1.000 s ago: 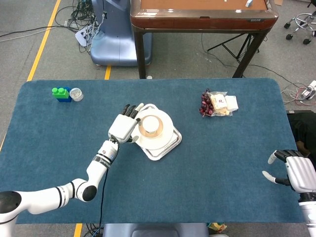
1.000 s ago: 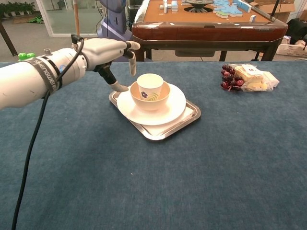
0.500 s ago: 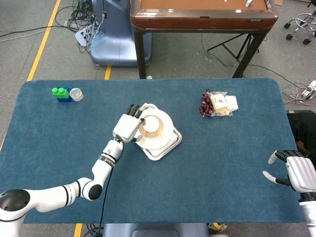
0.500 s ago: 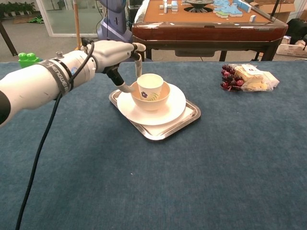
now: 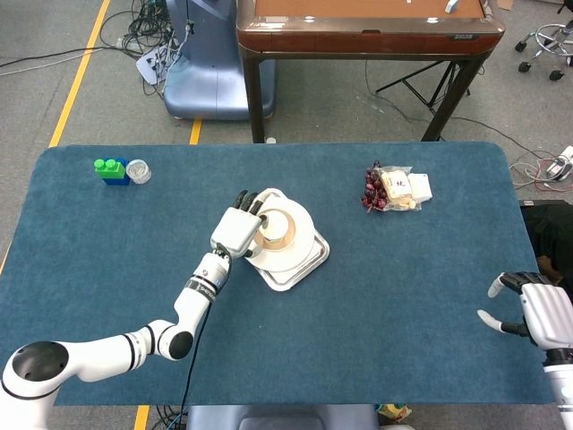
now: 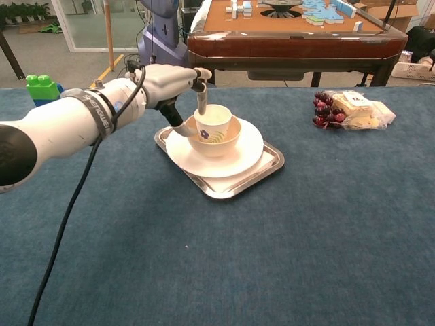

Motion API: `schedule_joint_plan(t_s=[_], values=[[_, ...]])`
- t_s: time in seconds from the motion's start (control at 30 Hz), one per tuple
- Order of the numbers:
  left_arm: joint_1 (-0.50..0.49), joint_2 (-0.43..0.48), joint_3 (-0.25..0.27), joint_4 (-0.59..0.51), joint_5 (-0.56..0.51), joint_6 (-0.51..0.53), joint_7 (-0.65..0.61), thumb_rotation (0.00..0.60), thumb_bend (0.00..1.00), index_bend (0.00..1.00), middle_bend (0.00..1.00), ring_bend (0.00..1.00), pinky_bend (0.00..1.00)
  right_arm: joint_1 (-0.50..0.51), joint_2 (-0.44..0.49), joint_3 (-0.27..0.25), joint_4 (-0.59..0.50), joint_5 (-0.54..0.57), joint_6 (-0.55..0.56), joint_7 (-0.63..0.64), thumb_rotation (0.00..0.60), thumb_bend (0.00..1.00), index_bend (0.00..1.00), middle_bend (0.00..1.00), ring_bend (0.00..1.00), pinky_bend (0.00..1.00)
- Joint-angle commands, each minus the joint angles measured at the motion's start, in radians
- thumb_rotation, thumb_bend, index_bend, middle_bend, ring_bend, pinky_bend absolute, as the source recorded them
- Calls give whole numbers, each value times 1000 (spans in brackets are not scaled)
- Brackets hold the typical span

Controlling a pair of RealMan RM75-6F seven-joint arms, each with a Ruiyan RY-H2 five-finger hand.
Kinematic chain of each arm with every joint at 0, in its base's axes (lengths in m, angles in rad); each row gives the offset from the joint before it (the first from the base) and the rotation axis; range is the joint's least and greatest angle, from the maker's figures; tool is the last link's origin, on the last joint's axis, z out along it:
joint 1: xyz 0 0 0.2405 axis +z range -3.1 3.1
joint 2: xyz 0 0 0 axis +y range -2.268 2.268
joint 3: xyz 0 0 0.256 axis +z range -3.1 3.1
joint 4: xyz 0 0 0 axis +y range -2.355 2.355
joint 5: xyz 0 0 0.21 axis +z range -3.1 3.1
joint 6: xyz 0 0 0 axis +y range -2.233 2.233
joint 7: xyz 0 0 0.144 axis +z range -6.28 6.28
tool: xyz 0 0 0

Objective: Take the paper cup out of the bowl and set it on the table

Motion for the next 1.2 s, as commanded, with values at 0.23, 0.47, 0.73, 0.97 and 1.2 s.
schedule_joint_plan(t_s=[0.23,0.47,0.73,0.97,1.2], values=[[-12,-14,4,12,-10,0,16,600,223,444,0,0,21,-1,3,1,-2,2,0,3,600,234,552,470,350,273],[-24,-32,5,36,-26,-3,32,600,230,454,0,0,21,-2,4,2,-1,4,-1,8,600,235,552,470,350,273],[-28,-51,9,64,-27,2,38,600,244,455,0,0,26,-2,6,1,0,3,-2,15,600,234,552,470,350,273],[-29,-69,13,89,-19,8,35,600,265,483,0,0,36,-3,7,1,1,2,-1,19,600,235,552,470,350,273],[-30,-80,16,98,-8,17,42,600,327,512,0,0,41,-3,8,0,1,2,-4,20,600,234,552,470,350,273]])
